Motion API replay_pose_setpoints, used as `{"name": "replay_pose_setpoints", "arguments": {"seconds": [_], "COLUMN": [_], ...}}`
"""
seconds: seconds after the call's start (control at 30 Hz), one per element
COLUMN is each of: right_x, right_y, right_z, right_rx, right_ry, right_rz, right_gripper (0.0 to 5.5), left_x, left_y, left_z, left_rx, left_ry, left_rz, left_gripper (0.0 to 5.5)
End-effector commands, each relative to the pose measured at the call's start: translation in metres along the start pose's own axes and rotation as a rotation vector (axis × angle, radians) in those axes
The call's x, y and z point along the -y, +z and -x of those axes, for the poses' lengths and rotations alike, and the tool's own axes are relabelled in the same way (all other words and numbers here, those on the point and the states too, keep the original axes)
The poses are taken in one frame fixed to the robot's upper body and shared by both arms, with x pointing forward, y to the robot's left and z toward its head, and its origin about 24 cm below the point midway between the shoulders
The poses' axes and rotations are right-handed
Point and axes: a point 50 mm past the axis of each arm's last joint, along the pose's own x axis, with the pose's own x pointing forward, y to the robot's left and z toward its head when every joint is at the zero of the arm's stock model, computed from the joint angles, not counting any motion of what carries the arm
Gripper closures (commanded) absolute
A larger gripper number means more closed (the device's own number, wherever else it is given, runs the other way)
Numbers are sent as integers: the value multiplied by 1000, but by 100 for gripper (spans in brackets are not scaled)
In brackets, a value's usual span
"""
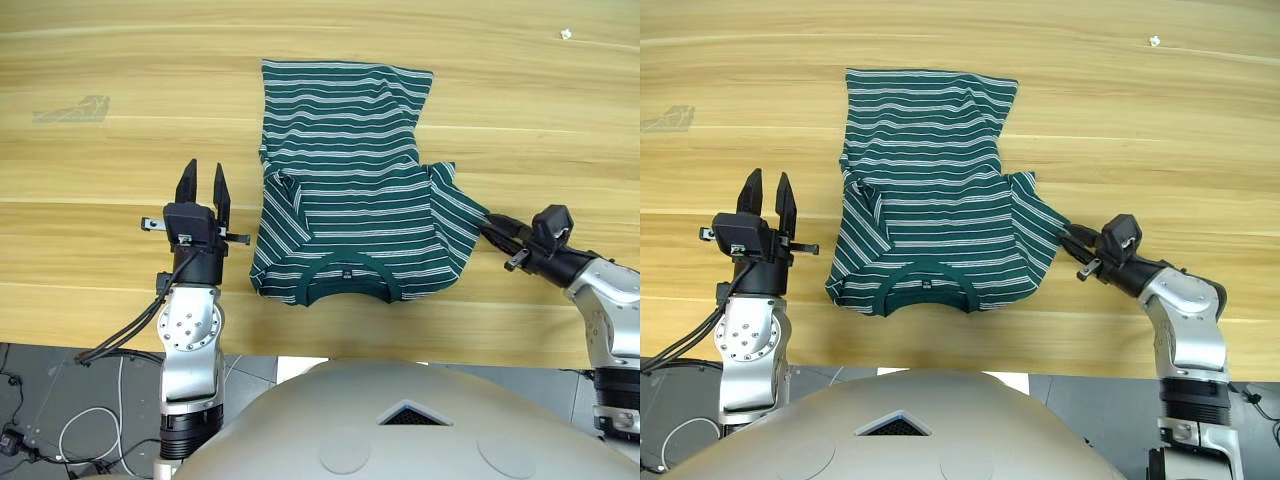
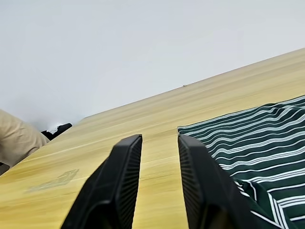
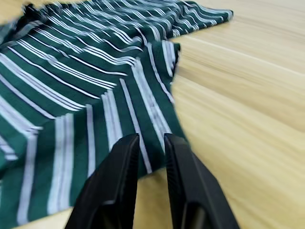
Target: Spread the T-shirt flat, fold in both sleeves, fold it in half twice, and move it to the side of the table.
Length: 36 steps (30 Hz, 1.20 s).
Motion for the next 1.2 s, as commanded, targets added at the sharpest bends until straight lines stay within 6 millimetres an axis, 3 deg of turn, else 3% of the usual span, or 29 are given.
{"name": "replay_pose_setpoints", "arguments": {"seconds": [0.03, 0.77, 1.2], "right_x": [3, 17, 4], "right_y": [-1, 3, -8], "right_z": [-9, -4, -12], "right_rx": [-32, -3, -82], "right_ry": [-20, -98, -46], "right_rz": [50, 87, 84], "right_gripper": [454, 454, 454], "left_x": [4, 16, 18], "left_y": [-5, -13, -15], "left_z": [-1, 5, 5], "left_rx": [-34, -66, -72], "left_ry": [-4, -60, -66], "left_rz": [6, 31, 11], "left_gripper": [412, 412, 412]}}
